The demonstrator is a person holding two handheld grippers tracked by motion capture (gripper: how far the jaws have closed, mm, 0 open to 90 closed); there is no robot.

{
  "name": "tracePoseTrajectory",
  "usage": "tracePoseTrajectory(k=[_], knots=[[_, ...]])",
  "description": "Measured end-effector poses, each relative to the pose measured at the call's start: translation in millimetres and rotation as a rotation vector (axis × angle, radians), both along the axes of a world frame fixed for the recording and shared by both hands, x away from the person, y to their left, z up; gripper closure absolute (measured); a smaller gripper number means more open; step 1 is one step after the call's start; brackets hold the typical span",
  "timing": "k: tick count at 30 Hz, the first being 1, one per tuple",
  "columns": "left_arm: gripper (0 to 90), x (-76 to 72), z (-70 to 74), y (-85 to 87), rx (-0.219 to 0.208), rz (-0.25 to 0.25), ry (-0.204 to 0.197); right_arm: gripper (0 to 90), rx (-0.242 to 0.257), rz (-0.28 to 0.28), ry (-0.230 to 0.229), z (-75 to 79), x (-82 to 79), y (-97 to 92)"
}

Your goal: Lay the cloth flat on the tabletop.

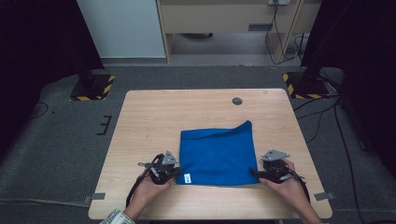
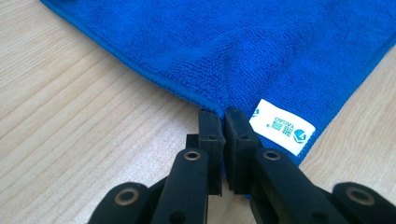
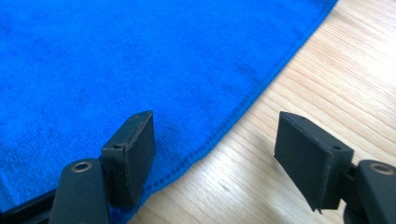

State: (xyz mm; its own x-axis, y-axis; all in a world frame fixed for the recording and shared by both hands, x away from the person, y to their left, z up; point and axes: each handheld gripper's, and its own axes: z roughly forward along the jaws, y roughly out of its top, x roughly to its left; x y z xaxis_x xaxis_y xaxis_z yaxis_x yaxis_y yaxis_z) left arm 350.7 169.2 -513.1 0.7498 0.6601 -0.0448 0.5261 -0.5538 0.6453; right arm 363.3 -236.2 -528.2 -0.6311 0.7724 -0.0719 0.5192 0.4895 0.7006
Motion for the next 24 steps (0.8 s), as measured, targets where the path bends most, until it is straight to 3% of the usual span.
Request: tracePoseTrajectory(k=[2, 5, 9, 12, 16, 24], knots=[[82.3, 0.1, 0.6, 0.5, -0.006, 0.011, -0.014, 28.9, 0.002, -0.001, -0.001, -0.3, -0.8, -1.5], [56.7, 2.3, 2.6, 2.8, -0.032, 0.057, -0.04, 29.0, 0.005, -0.002, -0.003, 0.6, -0.8, -2.8], [41.1, 6.2, 11.5, 12.0, -0.108, 0.098, -0.093, 31.7, 0.027, -0.003, -0.033, 5.1, -1.5, -3.1], [40.8, 13.3, 17.3, 16.0, -0.132, 0.131, -0.14, 36.2, 0.033, -0.001, -0.056, 7.8, -2.2, -2.5], [44.0, 34.8, 16.7, 14.1, -0.124, 0.152, -0.146, 39.4, 0.032, -0.002, -0.054, 7.7, -0.6, 0.0], [52.6, 78.6, 7.8, 4.7, -0.045, 0.206, -0.182, 44.3, 0.034, 0.019, -0.062, 9.3, -1.9, 6.5]])
